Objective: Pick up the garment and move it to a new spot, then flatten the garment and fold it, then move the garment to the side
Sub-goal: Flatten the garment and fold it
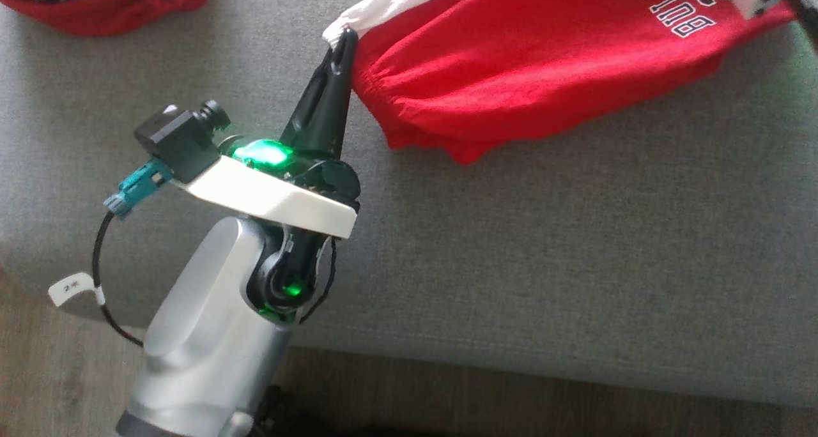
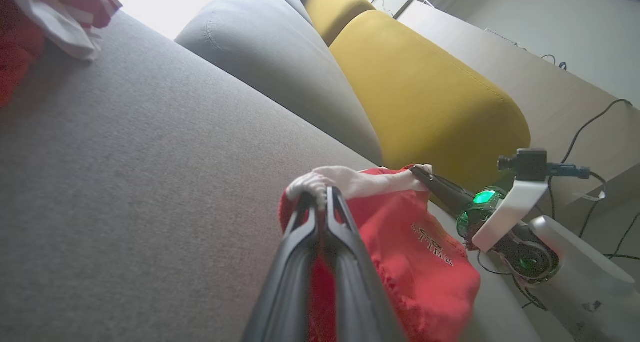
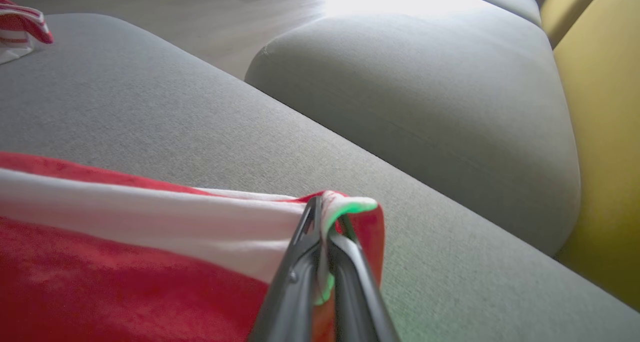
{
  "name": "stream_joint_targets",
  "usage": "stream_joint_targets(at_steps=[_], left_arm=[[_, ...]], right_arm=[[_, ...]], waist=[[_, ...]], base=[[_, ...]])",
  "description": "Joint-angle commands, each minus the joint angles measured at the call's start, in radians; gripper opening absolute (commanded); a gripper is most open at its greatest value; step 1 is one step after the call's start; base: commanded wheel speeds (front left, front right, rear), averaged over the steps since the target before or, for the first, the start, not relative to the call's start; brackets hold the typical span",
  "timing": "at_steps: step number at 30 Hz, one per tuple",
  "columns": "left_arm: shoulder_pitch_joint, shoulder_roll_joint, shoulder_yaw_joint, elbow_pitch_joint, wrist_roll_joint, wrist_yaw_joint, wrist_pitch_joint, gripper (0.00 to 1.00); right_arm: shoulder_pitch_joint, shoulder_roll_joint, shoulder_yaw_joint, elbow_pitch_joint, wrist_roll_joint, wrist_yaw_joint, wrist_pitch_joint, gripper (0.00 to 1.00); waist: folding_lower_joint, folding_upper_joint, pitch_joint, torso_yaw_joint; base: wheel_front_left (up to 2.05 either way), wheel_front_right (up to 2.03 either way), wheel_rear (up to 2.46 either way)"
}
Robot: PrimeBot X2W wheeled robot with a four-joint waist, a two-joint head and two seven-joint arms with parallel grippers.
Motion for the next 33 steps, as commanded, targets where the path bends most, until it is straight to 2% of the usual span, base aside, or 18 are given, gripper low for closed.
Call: stream_joint_targets(at_steps=[1, 3, 4, 5, 6, 7, 8, 9, 10, 11, 14, 18, 21, 25, 27, 33], left_arm=[[-0.008, 0.005, 0.054, -0.013, 0.034, -0.007, -0.005, 0.0], [-0.006, -0.005, 0.065, -0.004, 0.054, -0.007, -0.005, 0.0], [-0.006, -0.008, 0.066, -0.001, 0.066, -0.007, -0.005, 0.04], [-0.006, -0.011, 0.067, 0.004, 0.077, -0.007, -0.005, 0.24], [-0.006, -0.014, 0.067, 0.008, 0.081, -0.007, -0.005, 0.3], [-0.006, -0.016, 0.068, 0.012, 0.087, -0.007, -0.005, 0.36], [-0.007, -0.018, 0.072, 0.016, 0.093, -0.007, -0.005, 0.47], [-0.007, -0.018, 0.072, 0.016, 0.093, -0.007, -0.005, 0.47], [-0.006, -0.02, 0.076, 0.02, 0.096, -0.007, -0.005, 0.89], [-0.006, -0.023, 0.081, 0.023, 0.098, -0.007, -0.005, 1.0], [0.001, -0.027, 0.094, 0.035, 0.124, -0.007, -0.005, 1.0], [0.028, -0.031, 0.122, 0.052, 0.184, -0.007, -0.005, 1.0], [0.063, -0.034, 0.181, 0.049, 0.254, -0.007, -0.005, 1.0], [0.133, -0.04, 0.279, 0.009, 0.364, -0.003, -0.005, 1.0], [0.171, -0.041, 0.293, -0.033, 0.436, 0.013, -0.005, 1.0], [0.273, -0.042, 0.234, -0.174, 0.494, 0.115, -0.005, 1.0]], right_arm=[[-0.042, 0.017, 0.042, 0.014, -0.008, 0.0, -0.06, 0.0], [-0.067, 0.021, 0.088, 0.06, -0.005, 0.0, -0.097, 0.0], [-0.08, 0.022, 0.107, 0.083, -0.003, 0.0, -0.115, 0.0], [-0.092, 0.023, 0.122, 0.107, -0.002, 0.0, -0.131, 0.0], [-0.103, 0.025, 0.132, 0.132, 0.0, 0.0, -0.147, 0.06], [-0.114, 0.029, 0.139, 0.158, 0.005, 0.0, -0.161, 0.28], [-0.123, 0.032, 0.146, 0.182, 0.009, 0.0, -0.175, 0.78], [-0.123, 0.032, 0.146, 0.182, 0.009, 0.0, -0.175, 0.78], [-0.132, 0.036, 0.147, 0.204, 0.015, 0.0, -0.192, 1.0], [-0.138, 0.042, 0.147, 0.223, 0.023, 0.0, -0.214, 1.0], [-0.146, 0.054, 0.171, 0.25, 0.055, 0.0, -0.258, 1.0], [-0.134, 0.063, 0.2, 0.247, 0.152, 0.0, -0.274, 1.0], [-0.114, 0.057, 0.221, 0.226, 0.242, 0.0, -0.254, 1.0], [-0.072, 0.026, 0.232, 0.216, 0.352, 0.0, -0.162, 1.0], [-0.048, 0.004, 0.237, 0.207, 0.395, 0.0, -0.124, 1.0], [0.018, -0.072, 0.244, 0.169, 0.52, 0.0, -0.035, 1.0]], waist=[[-0.0002, 0.0, -0.006, 0.0], [-0.0002, 0.0, -0.007, -0.001], [-0.0002, 0.0, -0.008, -0.001], [-0.0002, 0.0, -0.009, -0.001], [-0.0002, 0.0, -0.009, -0.002], [-0.0002, 0.0, -0.01, -0.001], [-0.0002, 0.0, -0.011, -0.001], [-0.0002, 0.0, -0.011, -0.001], [-0.0002, 0.0, -0.013, -0.002], [-0.0002, 0.0, -0.015, -0.002], [-0.0002, 0.0, -0.027, -0.007], [-0.0002, 0.0, -0.057, -0.028], [-0.0002, 0.0, -0.084, -0.048], [-0.0002, 0.0, -0.114, -0.07], [-0.0002, 0.0, -0.124, -0.071], [-0.0002, 0.0, -0.133, -0.033]], base=[[0.0, 0.0, 0.0], [0.0, 0.0, 0.0], [0.0, 0.0, 0.0], [0.0, 0.0, 0.0], [0.0, 0.0, 0.0], [0.0, 0.0, 0.0], [0.0, 0.0, 0.0], [0.0, 0.0, 0.0], [0.0, 0.0, 0.0], [0.0, 0.0, 0.0], [0.0, 0.0, 0.0], [0.0, 0.0, 0.0], [0.0, 0.0, 0.0], [0.0, 0.0, 0.0], [0.0, 0.0, 0.0], [0.0, 0.0, 0.0]])
